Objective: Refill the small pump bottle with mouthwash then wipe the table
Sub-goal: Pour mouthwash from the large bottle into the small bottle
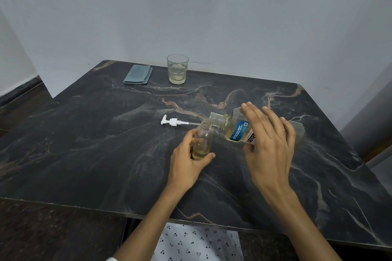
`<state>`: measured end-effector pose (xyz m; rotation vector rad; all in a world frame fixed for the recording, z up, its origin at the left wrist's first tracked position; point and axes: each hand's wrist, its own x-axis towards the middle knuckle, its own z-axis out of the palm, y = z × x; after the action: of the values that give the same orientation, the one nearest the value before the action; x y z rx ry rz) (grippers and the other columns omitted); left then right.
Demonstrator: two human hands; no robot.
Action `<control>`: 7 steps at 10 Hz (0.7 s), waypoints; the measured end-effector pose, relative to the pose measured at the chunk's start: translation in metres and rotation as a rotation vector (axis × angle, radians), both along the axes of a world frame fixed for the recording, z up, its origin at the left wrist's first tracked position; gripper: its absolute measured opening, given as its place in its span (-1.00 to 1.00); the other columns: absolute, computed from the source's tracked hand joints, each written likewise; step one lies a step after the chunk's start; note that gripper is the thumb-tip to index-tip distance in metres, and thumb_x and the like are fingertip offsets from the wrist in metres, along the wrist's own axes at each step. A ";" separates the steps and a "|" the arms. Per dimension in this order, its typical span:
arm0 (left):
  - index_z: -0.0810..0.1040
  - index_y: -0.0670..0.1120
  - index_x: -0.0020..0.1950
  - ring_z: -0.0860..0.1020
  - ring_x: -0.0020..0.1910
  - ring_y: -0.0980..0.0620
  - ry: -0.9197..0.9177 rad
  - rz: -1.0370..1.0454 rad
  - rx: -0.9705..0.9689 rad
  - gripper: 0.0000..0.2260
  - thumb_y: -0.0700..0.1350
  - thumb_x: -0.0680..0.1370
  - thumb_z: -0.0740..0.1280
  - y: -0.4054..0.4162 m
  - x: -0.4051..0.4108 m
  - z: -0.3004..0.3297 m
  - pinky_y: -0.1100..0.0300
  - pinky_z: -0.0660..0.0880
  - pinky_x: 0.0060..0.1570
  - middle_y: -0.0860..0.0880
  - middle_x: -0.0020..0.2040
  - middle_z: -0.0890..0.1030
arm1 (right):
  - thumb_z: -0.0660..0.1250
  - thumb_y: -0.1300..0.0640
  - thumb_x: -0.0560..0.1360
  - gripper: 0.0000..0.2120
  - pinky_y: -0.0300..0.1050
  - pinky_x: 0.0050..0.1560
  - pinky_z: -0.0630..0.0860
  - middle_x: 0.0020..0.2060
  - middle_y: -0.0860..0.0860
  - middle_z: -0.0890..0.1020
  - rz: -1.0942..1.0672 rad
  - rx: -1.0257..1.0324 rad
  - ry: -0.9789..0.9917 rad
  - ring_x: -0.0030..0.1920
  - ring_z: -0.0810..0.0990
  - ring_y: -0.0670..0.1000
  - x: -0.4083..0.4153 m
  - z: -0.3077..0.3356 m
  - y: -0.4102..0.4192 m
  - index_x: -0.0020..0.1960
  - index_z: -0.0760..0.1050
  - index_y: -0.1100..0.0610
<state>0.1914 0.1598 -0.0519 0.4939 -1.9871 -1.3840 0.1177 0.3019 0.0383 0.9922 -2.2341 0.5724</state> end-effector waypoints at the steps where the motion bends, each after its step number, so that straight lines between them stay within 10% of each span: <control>1: 0.38 0.35 0.12 0.62 -0.02 0.17 -0.002 -0.001 0.003 -0.45 -0.10 0.34 0.55 0.000 0.000 0.000 0.03 0.58 0.06 0.13 0.00 0.64 | 0.51 0.53 0.10 -0.09 -0.01 0.34 0.12 0.31 0.01 0.50 -0.001 0.000 -0.001 0.34 0.42 0.11 0.000 0.000 0.000 0.39 0.38 0.10; 5: 0.41 0.10 0.26 0.62 0.02 0.13 -0.010 -0.011 0.020 -0.45 -0.09 0.35 0.55 -0.001 -0.001 -0.002 0.02 0.57 0.09 0.07 0.05 0.63 | 0.51 0.52 0.12 -0.11 -0.01 0.35 0.11 0.31 0.02 0.50 -0.003 0.001 -0.007 0.34 0.41 0.11 0.000 0.001 0.000 0.39 0.39 0.10; 7: 0.39 0.31 0.14 0.62 -0.02 0.18 -0.002 -0.005 0.005 -0.46 -0.10 0.35 0.55 0.000 0.000 0.000 0.04 0.58 0.07 0.13 0.00 0.64 | 0.49 0.53 0.14 -0.12 0.00 0.34 0.12 0.31 0.01 0.50 -0.008 0.002 -0.004 0.34 0.42 0.10 0.001 0.001 0.000 0.39 0.39 0.10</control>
<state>0.1916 0.1600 -0.0516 0.4924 -1.9882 -1.3921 0.1184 0.3018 0.0392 0.9833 -2.2414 0.5693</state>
